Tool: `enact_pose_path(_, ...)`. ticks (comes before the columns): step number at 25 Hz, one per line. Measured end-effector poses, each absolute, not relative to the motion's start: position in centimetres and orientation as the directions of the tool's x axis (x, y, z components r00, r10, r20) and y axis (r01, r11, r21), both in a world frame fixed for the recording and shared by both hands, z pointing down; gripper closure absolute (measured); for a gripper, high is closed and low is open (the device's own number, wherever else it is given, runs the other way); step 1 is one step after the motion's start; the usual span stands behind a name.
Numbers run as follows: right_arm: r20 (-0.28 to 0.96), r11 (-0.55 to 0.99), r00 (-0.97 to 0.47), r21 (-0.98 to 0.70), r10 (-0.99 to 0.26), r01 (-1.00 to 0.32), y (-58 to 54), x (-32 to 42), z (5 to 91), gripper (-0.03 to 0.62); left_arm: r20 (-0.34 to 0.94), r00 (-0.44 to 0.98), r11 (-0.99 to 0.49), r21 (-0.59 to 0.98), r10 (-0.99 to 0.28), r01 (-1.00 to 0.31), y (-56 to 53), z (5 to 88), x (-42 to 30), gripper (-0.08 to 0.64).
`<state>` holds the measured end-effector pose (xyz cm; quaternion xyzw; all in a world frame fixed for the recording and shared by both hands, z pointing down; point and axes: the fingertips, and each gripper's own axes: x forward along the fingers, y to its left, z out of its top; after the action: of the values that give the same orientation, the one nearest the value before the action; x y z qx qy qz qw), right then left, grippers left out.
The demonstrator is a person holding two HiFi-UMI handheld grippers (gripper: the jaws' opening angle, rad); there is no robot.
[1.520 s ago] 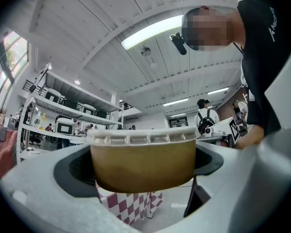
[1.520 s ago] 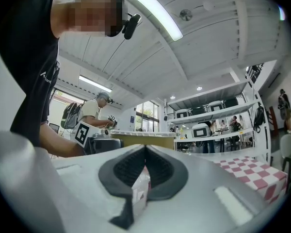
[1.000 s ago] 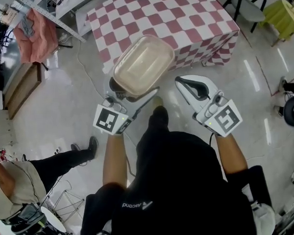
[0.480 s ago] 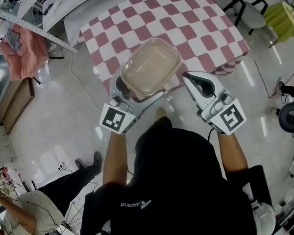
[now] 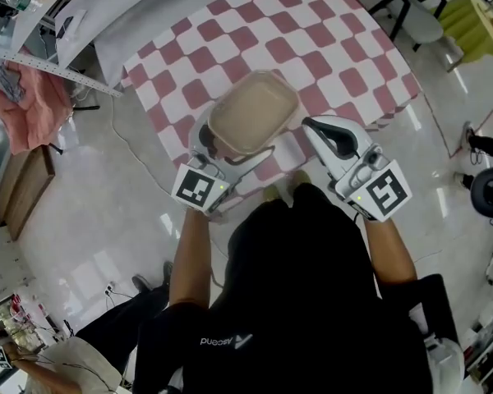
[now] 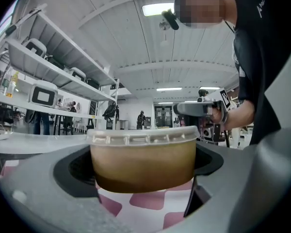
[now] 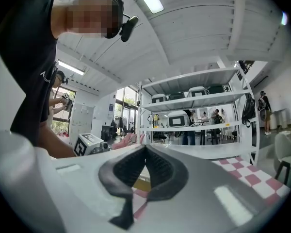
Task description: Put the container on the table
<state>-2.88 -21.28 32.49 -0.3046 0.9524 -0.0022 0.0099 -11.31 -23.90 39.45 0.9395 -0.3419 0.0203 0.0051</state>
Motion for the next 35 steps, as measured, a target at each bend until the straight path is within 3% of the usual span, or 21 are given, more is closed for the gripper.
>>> enact_pose_path(18, 0.016, 0.824, -0.824, -0.014, -0.566, -0.566, -26.8, -2.4, 34.1, 0.589, 0.293, 0.740, -0.771, 0.015, -0.605, -0.637, -30.9, 49.8, -10.5, -0.002)
enact_pose_path(35, 0.056, 0.852, -0.852, -0.043, -0.520, -0.522, -27.1, -4.3, 35.6, 0.589, 0.573, 0.645, -0.770, 0.038, -0.506, -0.637, -30.0, 55.7, -12.7, -0.003)
